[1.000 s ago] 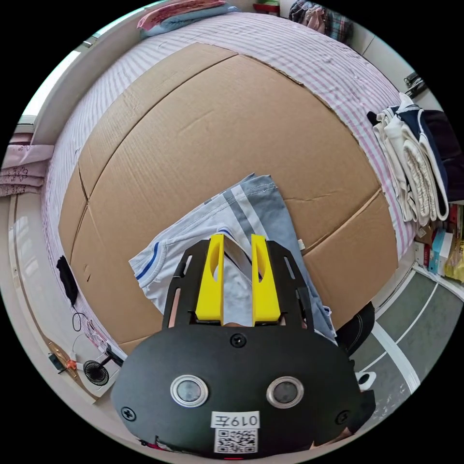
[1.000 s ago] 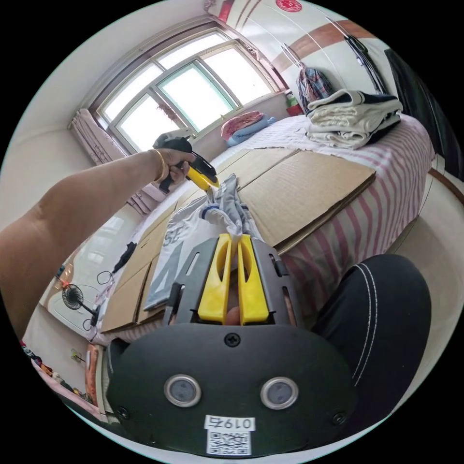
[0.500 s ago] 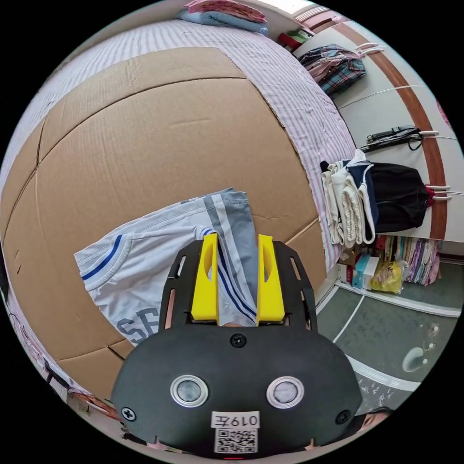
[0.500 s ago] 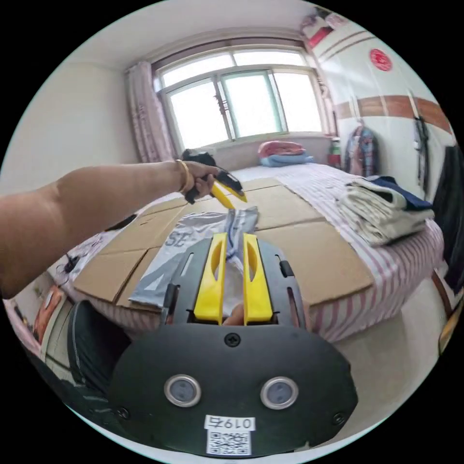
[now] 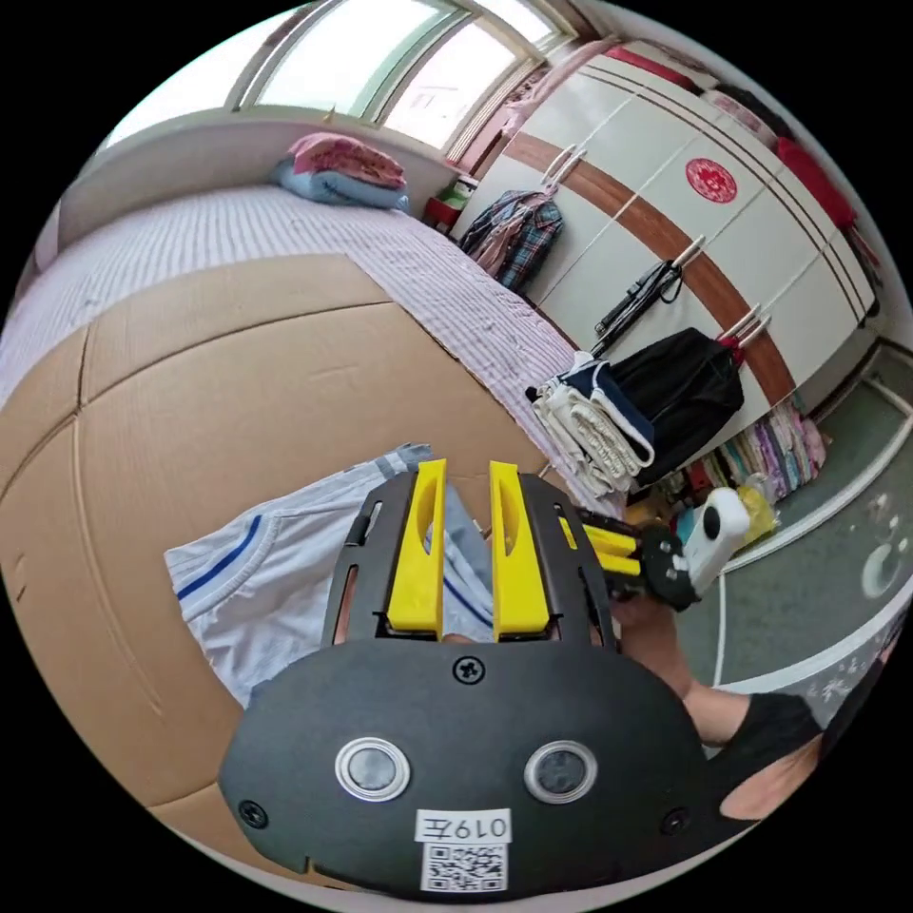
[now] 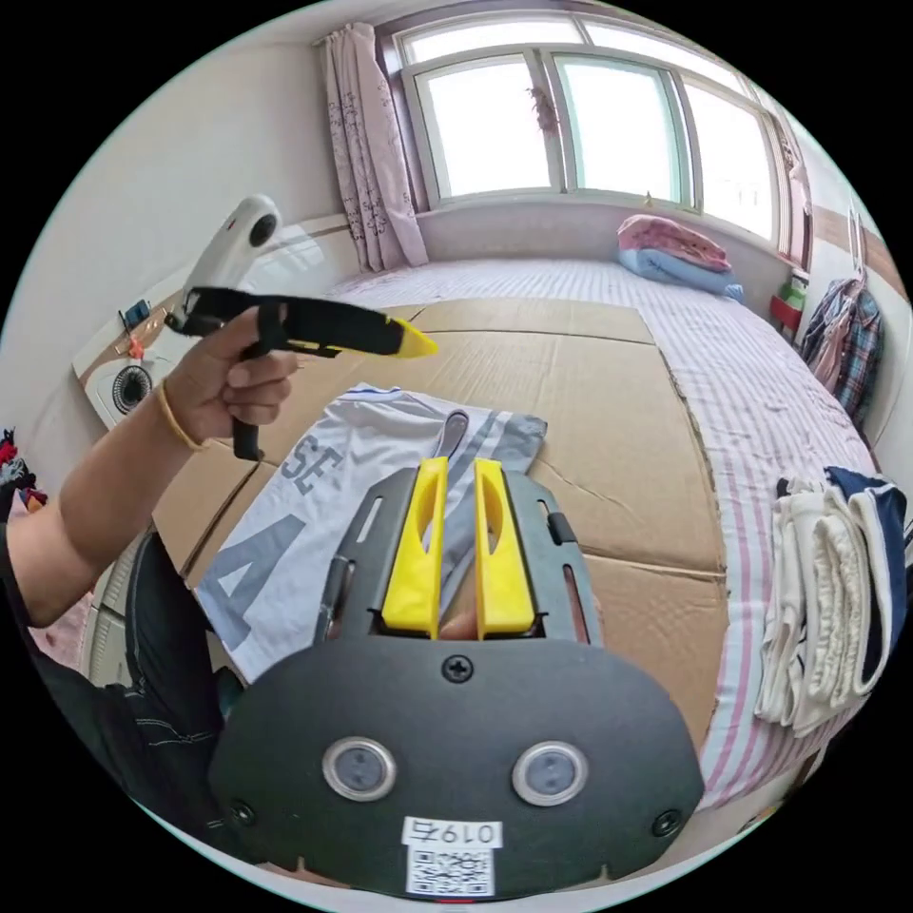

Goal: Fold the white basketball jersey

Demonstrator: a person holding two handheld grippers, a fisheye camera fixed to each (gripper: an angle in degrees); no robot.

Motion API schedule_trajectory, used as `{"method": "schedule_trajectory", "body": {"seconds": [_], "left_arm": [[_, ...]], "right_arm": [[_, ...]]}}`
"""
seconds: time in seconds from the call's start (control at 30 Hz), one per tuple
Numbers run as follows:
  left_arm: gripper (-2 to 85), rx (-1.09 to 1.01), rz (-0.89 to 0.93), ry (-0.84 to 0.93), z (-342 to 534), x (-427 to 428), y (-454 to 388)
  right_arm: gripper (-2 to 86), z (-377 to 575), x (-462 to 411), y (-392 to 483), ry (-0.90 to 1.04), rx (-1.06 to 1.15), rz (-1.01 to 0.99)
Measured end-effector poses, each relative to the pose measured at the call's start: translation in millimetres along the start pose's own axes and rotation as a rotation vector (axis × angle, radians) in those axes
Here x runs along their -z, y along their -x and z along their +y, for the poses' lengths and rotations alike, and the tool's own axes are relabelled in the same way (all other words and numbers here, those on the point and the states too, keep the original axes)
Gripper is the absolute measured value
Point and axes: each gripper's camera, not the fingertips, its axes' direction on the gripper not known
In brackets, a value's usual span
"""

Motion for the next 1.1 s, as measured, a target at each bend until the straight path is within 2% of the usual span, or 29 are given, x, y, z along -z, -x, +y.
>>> {"method": "schedule_trajectory", "body": {"seconds": [0.1, 0.2, 0.27, 0.4, 0.5, 0.6, 0.7, 0.77, 0.93, 1.03, 1.1], "left_arm": [[8.6, 0.007, -0.015, 0.021, 15, -5, 26], [8.7, 0.139, 0.087, 0.053, 7, -19, 62], [8.3, 0.139, 0.137, 0.077, 1, -29, 66], [5.7, 0.217, -0.024, 0.248, 3, -63, 57], [7.0, 0.211, -0.036, 0.175, 12, -60, 48], [8.7, 0.107, -0.07, 0.123, 14, -54, 40], [8.4, 0.041, -0.042, 0.145, 17, -56, 44], [7.9, 0.05, -0.045, 0.148, 20, -57, 50], [6.9, 0.084, -0.021, 0.151, 25, -60, 45], [6.5, 0.093, -0.085, 0.166, 23, -63, 36], [6.6, 0.107, -0.058, 0.166, 21, -63, 33]], "right_arm": [[6.1, 17, 2, -2, 0.004, -0.005, -0.169], [6.5, 21, 6, 14, 0.002, 0.016, -0.098], [7.2, 16, -3, 26, 0.04, 0.04, -0.101], [10.9, 11, -26, 58, 0.249, 0.175, -0.147], [13.5, 18, -14, 82, 0.281, 0.254, -0.086], [14.0, 30, 6, 99, 0.248, 0.266, -0.045], [13.9, 58, 20, 123, 0.151, 0.236, -0.026], [13.7, 73, 18, 152, 0.103, 0.241, 0.052], [13.4, 79, -9, 205, 0.161, 0.357, 0.284], [13.5, 74, -8, 218, 0.167, 0.394, 0.266], [13.4, 71, -1, 224, 0.157, 0.422, 0.252]]}}
